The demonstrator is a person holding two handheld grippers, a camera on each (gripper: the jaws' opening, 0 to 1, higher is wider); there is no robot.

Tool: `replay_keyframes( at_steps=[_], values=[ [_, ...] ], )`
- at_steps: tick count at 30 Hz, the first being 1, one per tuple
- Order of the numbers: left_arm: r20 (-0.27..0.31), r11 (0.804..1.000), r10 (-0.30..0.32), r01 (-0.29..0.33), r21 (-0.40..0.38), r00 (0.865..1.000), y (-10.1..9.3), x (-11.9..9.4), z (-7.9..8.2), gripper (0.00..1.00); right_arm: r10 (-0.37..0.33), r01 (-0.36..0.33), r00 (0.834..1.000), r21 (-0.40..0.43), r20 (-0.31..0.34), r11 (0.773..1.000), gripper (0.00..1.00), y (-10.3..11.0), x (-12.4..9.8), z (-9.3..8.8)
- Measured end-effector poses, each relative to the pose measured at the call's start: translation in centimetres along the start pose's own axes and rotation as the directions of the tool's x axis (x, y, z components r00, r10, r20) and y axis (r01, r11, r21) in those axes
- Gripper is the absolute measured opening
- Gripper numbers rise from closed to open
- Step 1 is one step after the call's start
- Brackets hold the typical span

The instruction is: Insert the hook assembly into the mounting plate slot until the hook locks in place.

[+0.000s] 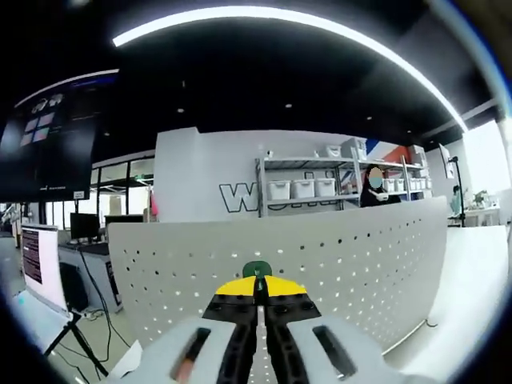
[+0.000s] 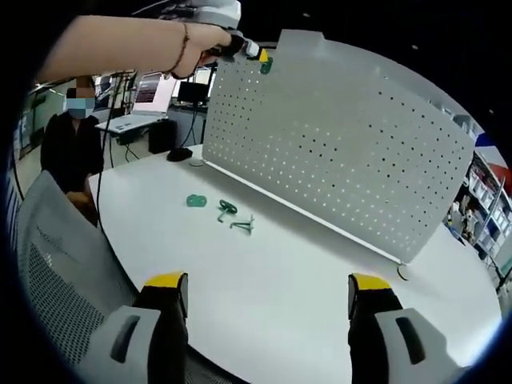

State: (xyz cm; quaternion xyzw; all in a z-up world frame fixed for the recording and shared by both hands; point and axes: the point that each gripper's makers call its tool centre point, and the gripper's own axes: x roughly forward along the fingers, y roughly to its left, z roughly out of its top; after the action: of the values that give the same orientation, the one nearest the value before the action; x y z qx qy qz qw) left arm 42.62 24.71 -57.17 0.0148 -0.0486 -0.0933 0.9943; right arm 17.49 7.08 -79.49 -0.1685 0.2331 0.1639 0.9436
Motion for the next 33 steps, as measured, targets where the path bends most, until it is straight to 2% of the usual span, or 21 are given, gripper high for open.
replay_keyframes(
  at_steps=[12,22,33],
  values=[
    [0.009,1.0,-0.002,0.002,0.003,1.0,-0.1,2.2,0.6,0.01,-0.019,0.02,1.0,0.014,-0.01,1.0,0.76,-0.5,0.0,-0.2],
    [0.039,1.0,0.016,-0.015,-0.014,0.999,0.0,2.9,1.0,0.01,-0.024,0.024,1.0,0.012,-0.015,1.0,0.74,-0.5,0.0,-0.3],
    [0.023,1.0,0.023,-0.023,-0.016,0.999,0.2,3.8,0.4,0.01,-0.021,0.021,1.0,0.012,-0.019,1.0,0.73,-0.5,0.0,-0.4]
  ],
)
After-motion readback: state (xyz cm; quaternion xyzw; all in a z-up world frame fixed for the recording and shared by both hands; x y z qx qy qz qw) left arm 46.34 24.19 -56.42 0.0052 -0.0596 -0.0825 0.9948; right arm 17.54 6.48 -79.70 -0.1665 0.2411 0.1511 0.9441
